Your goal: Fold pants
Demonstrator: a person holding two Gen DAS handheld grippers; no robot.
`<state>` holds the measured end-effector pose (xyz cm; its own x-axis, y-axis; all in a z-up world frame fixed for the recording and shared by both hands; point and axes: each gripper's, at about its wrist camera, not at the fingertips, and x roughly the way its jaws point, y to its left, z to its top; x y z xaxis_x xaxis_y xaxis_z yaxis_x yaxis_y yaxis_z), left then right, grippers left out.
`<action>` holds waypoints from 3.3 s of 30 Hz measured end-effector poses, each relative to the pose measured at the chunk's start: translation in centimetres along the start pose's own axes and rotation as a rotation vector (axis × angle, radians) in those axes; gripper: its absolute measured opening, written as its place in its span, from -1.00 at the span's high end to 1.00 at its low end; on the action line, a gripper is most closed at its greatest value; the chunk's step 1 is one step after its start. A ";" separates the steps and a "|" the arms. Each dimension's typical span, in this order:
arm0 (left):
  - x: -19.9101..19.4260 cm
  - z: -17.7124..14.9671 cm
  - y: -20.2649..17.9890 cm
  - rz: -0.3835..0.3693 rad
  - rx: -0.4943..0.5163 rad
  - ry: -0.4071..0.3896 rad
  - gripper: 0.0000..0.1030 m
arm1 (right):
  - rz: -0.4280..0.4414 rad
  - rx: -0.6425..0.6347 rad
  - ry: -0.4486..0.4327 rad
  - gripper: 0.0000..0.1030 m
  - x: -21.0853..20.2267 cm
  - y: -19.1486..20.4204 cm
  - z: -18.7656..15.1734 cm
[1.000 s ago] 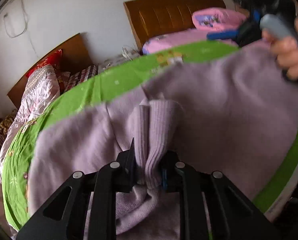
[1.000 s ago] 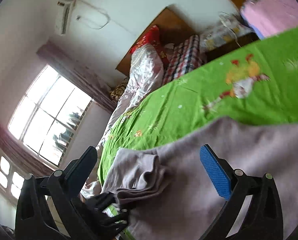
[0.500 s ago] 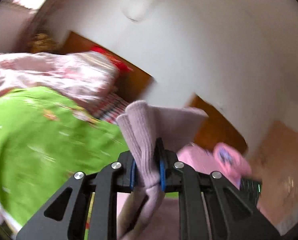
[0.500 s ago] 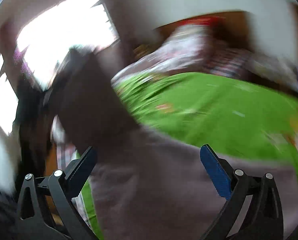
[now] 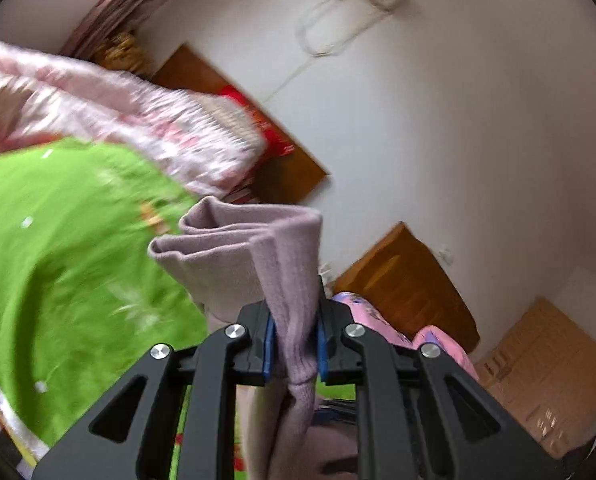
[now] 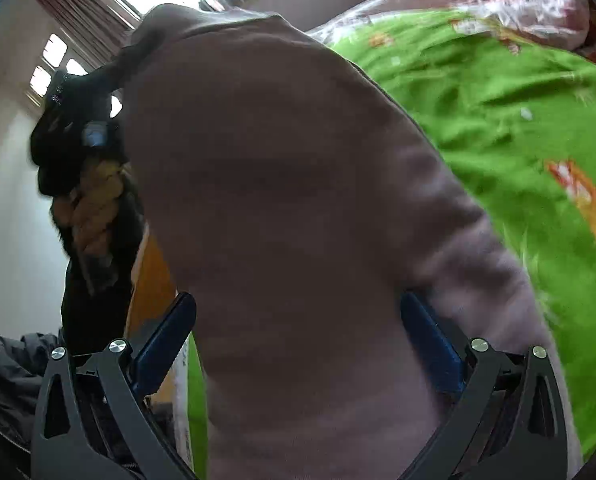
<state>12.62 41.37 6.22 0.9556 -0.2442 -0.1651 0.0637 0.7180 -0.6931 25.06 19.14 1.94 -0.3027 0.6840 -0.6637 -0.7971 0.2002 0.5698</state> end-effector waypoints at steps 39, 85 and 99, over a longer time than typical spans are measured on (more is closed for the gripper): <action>3.1 -17.2 -14.5 0.167 0.465 0.390 -0.78 | -0.318 0.710 -0.418 -0.92 -17.3 1.6 -27.4; 4.0 -16.9 -5.9 0.506 0.327 0.468 -0.82 | -0.243 0.248 -0.824 0.72 -23.1 9.8 -8.8; 5.5 -18.4 -6.3 0.522 0.528 0.511 -0.97 | -0.459 0.702 -0.653 0.72 -17.5 2.1 -29.2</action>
<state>12.20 23.53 -3.24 0.6633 0.0277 -0.7478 -0.0985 0.9939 -0.0505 13.42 -12.92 0.56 0.4561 0.6425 -0.6157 -0.2207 0.7519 0.6212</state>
